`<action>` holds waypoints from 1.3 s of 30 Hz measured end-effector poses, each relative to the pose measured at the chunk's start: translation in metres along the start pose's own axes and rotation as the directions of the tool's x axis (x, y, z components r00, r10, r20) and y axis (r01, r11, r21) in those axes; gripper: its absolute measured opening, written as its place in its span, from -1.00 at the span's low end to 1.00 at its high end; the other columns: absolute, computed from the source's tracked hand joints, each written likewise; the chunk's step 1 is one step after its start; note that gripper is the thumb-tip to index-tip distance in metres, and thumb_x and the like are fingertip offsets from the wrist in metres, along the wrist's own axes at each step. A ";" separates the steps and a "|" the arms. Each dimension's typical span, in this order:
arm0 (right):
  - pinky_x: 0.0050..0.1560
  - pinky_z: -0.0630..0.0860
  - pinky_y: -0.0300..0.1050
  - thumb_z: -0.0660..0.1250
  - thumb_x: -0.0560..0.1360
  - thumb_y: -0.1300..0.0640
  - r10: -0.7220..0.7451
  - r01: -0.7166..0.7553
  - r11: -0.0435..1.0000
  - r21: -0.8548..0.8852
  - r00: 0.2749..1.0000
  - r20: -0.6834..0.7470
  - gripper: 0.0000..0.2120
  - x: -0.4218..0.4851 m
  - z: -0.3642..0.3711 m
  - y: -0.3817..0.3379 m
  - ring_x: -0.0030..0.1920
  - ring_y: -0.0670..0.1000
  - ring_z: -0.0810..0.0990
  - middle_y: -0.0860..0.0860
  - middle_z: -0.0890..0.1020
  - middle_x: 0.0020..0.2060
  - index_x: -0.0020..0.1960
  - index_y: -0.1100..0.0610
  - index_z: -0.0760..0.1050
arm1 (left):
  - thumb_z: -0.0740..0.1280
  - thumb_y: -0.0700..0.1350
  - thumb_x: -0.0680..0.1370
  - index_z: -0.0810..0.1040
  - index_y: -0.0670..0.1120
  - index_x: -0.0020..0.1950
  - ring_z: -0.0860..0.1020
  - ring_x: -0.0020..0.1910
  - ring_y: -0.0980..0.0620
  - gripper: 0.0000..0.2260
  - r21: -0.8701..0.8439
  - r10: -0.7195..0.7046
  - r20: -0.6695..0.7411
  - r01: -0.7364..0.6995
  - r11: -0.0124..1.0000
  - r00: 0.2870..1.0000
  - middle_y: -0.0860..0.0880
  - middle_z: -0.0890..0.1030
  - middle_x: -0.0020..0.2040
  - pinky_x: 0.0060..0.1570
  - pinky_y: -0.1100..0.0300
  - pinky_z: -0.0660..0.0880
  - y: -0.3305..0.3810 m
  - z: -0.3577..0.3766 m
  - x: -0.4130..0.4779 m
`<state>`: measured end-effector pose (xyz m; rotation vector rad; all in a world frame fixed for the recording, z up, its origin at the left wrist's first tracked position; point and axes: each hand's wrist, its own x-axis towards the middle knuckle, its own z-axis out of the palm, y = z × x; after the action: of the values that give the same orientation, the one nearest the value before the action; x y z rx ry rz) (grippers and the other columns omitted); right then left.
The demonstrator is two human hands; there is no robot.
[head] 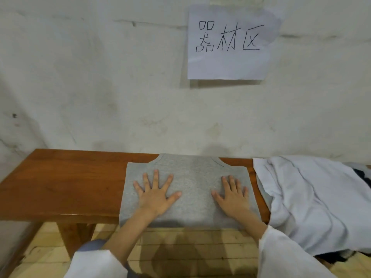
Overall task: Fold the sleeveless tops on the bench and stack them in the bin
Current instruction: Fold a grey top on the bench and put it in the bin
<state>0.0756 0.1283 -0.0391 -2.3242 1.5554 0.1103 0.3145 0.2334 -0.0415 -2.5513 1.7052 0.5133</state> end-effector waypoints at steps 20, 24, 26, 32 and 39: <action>0.39 0.26 0.13 0.33 0.53 0.15 0.130 -0.432 -0.444 0.785 0.836 0.533 -0.53 -0.106 0.027 -0.013 0.31 0.19 0.41 0.20 0.49 0.14 0.37 0.24 0.28 | 0.24 -0.27 0.56 0.49 -0.21 -0.15 0.52 -0.17 -0.09 -0.90 -0.766 -0.195 0.528 0.365 -0.529 0.826 -0.15 0.52 -0.18 -0.20 0.09 0.42 -0.012 0.043 -0.109; 0.40 0.25 0.13 0.34 0.50 0.21 0.119 -0.395 -0.564 0.725 0.831 0.544 -0.74 -0.111 0.020 -0.010 0.03 0.14 0.48 0.16 0.50 0.00 0.13 0.24 0.35 | 0.24 -0.30 0.53 0.46 -0.18 -0.10 0.45 0.09 -0.09 -0.95 -0.609 -0.129 0.497 0.239 -0.756 0.858 -0.14 0.50 -0.06 0.20 0.05 0.30 -0.021 0.038 -0.110; 0.39 0.28 0.11 0.34 0.50 0.19 0.149 -0.363 -0.592 0.719 0.828 0.541 -0.82 -0.110 0.020 -0.009 -0.05 0.11 0.48 0.15 0.49 -0.03 0.01 0.22 0.38 | 0.28 -0.25 0.51 0.45 -0.15 -0.07 0.46 0.02 -0.08 -0.97 -0.606 -0.119 0.484 0.234 -0.760 0.867 -0.14 0.48 -0.04 0.21 0.03 0.31 -0.022 0.038 -0.112; -0.26 0.62 -0.04 0.27 0.56 0.13 0.219 -0.234 -0.609 0.758 0.868 0.445 -0.87 -0.103 0.017 -0.010 -0.28 0.04 0.61 0.07 0.57 -0.41 -0.10 0.19 0.43 | 0.33 -0.21 0.47 0.46 -0.14 -0.11 0.48 -0.45 0.07 -0.94 -0.528 -0.062 0.411 0.182 -0.829 0.909 -0.06 0.51 -0.42 -0.48 0.28 0.46 -0.023 0.029 -0.110; -0.32 0.59 -0.15 0.16 0.62 -0.01 0.488 0.066 -0.405 0.912 0.859 0.155 -0.74 -0.102 -0.041 -0.035 -0.33 0.01 0.51 0.06 0.48 -0.42 -0.06 0.18 0.44 | 0.50 -0.21 0.25 0.50 -0.11 -0.03 0.45 -0.31 0.09 -0.66 -0.439 -0.025 0.166 0.051 -0.897 0.986 -0.04 0.52 -0.25 -0.24 0.24 0.39 -0.023 -0.031 -0.111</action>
<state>0.0618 0.2171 0.0333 -0.4092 1.1596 -1.2018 0.3049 0.3352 0.0155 0.5314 0.2269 -1.2418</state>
